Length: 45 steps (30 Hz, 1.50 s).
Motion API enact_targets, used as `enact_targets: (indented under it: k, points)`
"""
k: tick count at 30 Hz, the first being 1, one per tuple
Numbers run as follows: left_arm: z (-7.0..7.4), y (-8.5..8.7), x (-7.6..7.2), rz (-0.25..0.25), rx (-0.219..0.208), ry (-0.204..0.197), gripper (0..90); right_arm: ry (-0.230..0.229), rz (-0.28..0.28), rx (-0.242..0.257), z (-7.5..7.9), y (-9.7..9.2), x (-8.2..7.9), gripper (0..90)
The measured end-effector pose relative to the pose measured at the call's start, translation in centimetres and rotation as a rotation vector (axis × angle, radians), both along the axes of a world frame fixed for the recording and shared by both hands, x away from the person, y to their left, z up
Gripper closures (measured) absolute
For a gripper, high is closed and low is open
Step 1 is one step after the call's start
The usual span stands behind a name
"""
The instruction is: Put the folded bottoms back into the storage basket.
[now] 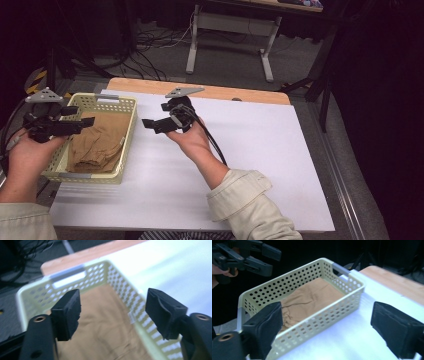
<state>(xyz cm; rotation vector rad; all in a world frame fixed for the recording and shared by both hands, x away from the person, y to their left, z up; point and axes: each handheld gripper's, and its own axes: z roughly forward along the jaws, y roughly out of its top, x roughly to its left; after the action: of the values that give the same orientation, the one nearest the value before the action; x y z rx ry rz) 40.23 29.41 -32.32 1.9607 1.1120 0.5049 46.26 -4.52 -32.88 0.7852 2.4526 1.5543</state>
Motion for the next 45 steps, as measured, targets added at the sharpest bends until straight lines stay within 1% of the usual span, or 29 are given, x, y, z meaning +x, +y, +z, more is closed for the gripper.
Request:
enact_targets:
  k: [1,3,4,5,6,7,8,10,11,13,14,15,16,20,22,23,26,27,30,31,33,35,40,42,44,45]
  points:
    - [0.3,-0.7,-0.2,-0.011,-0.005,-0.010,27.9,0.000,0.000,0.000,0.0,0.0,0.0,8.7]
    - [0.7,-1.7,-0.4,-0.029,-0.009,-0.024,24.1,-0.031,0.003,-0.005,0.7,-1.2,-0.4,6.2]
    - [0.8,-2.2,-0.5,-0.035,-0.011,-0.032,21.6,-0.056,0.001,-0.018,1.1,-2.2,-0.8,5.2]
    - [1.1,-2.9,-0.7,-0.050,-0.018,-0.037,20.6,-0.060,-0.002,-0.018,1.3,-2.6,-1.0,5.1]
    - [1.2,-3.2,-0.7,-0.055,-0.015,-0.045,20.0,-0.066,-0.002,-0.018,1.4,-3.0,-1.1,5.0]
    - [1.4,-3.9,-0.8,-0.067,-0.018,-0.048,19.3,-0.070,-0.005,-0.016,1.5,-3.4,-1.2,5.1]
    - [1.4,-3.9,-0.8,-0.067,-0.018,-0.048,18.4,-0.074,-0.010,-0.010,1.6,-4.2,-1.4,5.0]
    - [1.6,-4.9,-1.0,-0.090,-0.008,-0.065,17.1,-0.086,-0.013,-0.004,1.9,-5.2,-1.6,4.6]
    - [1.7,-5.2,-1.0,-0.099,-0.014,-0.060,16.8,-0.088,-0.016,-0.003,1.9,-5.6,-1.7,4.3]
    - [1.8,-5.9,-1.1,-0.113,-0.015,-0.068,15.5,-0.099,-0.021,-0.009,2.2,-6.6,-1.9,3.7]
    - [1.8,-5.9,-1.1,-0.113,-0.015,-0.068,15.1,-0.099,-0.021,-0.009,2.2,-6.6,-1.9,3.7]
    - [1.9,-6.4,-1.2,-0.128,-0.019,-0.069,15.1,-0.102,-0.024,-0.010,2.2,-7.0,-2.0,3.5]
    - [1.9,-6.9,-1.3,-0.139,-0.027,-0.069,12.5,-0.111,-0.026,-0.008,2.4,-8.3,-2.3,2.5]
    - [2.0,-8.1,-1.6,-0.168,-0.042,-0.079,9.6,-0.143,-0.025,-0.010,2.7,-10.1,-3.1,1.6]
    - [1.8,-8.8,-1.8,-0.189,-0.054,-0.082,8.6,-0.164,-0.027,-0.038,2.7,-11.1,-3.5,1.6]
    - [1.7,-9.0,-1.9,-0.198,-0.058,-0.082,8.3,-0.166,-0.022,-0.044,2.7,-11.6,-3.7,1.6]
    - [1.4,-10.2,-2.2,-0.228,-0.077,-0.089,7.9,-0.154,-0.020,-0.051,2.4,-13.3,-4.3,1.2]
    - [1.3,-10.5,-2.3,-0.237,-0.077,-0.088,7.5,-0.149,-0.023,-0.053,2.3,-14.0,-4.6,1.0]
    - [0.9,-11.5,-2.4,-0.256,-0.097,-0.089,7.4,-0.149,-0.037,-0.052,2.1,-15.4,-5.1,1.0]
    - [0.8,-12.0,-2.5,-0.263,-0.108,-0.089,7.4,-0.147,-0.042,-0.048,2.0,-16.0,-5.3,1.0]
    - [0.5,-12.8,-2.7,-0.278,-0.114,-0.096,7.4,-0.161,-0.053,-0.027,1.8,-17.3,-5.8,1.0]
    - [0.4,-13.4,-2.9,-0.287,-0.123,-0.105,7.4,-0.162,-0.059,-0.032,1.7,-18.4,-6.3,1.0]
    - [-0.2,-15.1,-3.7,-0.299,-0.152,-0.158,6.9,-0.185,-0.088,-0.005,1.1,-21.3,-7.7,1.0]
    - [-0.7,-15.9,-4.1,-0.312,-0.166,-0.180,6.9,-0.188,-0.096,0.015,0.8,-22.5,-8.3,1.1]
    - [-1.3,-16.5,-4.3,-0.322,-0.179,-0.189,6.8,-0.212,-0.110,0.020,0.5,-23.6,-9.0,1.4]
    - [-1.7,-16.9,-4.4,-0.327,-0.188,-0.187,6.6,-0.216,-0.113,0.026,0.3,-24.1,-9.3,1.4]
